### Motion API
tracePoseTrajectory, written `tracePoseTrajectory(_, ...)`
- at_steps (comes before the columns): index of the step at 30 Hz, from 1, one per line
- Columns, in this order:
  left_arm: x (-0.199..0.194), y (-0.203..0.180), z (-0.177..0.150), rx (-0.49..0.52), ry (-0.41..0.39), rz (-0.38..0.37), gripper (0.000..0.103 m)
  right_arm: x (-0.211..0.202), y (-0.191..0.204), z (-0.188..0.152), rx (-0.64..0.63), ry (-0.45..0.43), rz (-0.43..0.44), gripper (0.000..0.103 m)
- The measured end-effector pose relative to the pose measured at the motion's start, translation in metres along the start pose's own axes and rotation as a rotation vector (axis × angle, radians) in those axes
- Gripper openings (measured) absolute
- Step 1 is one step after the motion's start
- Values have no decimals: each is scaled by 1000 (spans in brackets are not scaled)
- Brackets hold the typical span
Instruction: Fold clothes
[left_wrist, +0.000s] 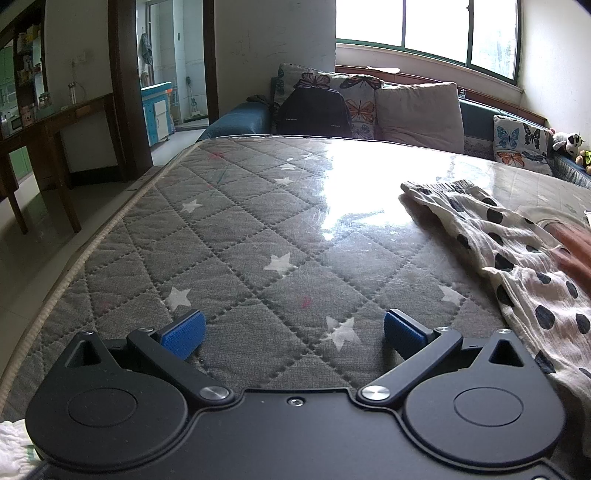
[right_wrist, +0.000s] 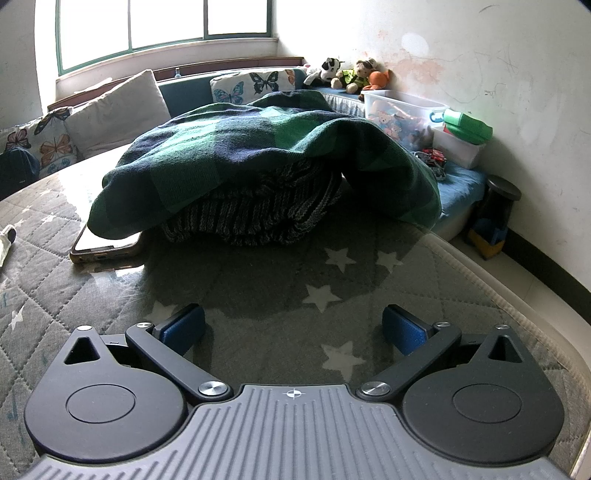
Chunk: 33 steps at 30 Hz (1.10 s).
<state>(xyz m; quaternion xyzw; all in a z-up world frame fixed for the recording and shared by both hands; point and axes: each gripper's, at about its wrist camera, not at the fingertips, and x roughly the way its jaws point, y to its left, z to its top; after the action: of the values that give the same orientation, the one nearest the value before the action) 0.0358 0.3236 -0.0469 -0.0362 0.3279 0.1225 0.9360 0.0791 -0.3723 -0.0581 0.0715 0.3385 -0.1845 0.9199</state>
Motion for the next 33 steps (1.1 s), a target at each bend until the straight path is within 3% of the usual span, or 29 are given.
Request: tracePoseTrajectory(33, 2, 1, 0, 0, 0, 0, 103, 0, 0, 0, 0, 0, 0, 103)
